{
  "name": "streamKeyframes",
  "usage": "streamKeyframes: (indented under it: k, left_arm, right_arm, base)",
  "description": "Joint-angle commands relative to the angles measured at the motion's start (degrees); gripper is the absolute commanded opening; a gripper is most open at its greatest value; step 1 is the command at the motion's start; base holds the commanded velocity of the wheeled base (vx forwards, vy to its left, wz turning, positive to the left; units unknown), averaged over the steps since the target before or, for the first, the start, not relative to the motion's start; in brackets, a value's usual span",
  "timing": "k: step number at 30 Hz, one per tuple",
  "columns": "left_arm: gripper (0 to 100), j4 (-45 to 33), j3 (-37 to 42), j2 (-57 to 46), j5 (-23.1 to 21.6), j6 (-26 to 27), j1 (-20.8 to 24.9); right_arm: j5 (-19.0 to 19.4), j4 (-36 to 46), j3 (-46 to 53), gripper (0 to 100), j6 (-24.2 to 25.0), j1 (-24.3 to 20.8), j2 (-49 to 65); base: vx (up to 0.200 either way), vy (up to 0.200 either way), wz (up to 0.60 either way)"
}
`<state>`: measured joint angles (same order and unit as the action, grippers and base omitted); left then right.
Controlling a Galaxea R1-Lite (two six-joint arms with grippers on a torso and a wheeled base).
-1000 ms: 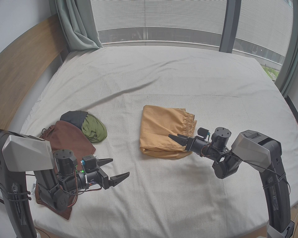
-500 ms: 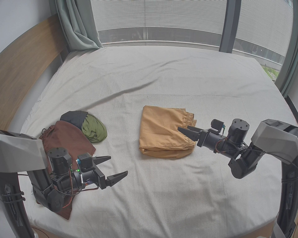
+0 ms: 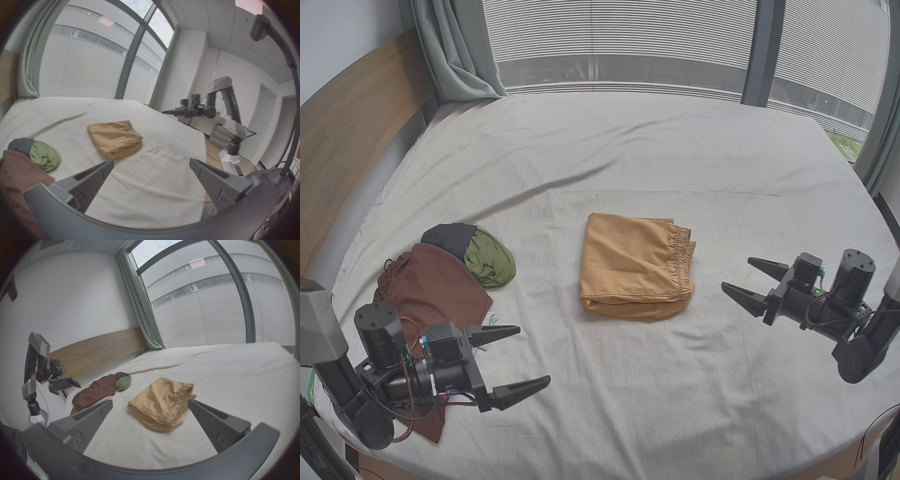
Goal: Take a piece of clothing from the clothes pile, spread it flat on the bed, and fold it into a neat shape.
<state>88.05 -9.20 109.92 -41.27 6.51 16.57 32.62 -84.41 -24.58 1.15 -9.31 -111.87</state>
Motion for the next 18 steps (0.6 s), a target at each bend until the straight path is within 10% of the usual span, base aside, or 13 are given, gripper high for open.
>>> streamKeyframes:
  k: [1, 18]
  left_arm:
    - [100, 0.01, 5.86, -10.78, -3.30, 0.26, 4.09]
    - [100, -5.61, 9.20, -32.93, -7.69, -0.97, 5.23]
  right_arm:
    - [-0.19, 2.58, 7.17, 100, -3.69, 5.45, 13.17]
    - [2.18, 12.86, 24.58, 100, -5.01, 6.85, 44.99]
  base:
    - [0.000, 0.000, 0.00]
    - [0.000, 0.000, 0.00]
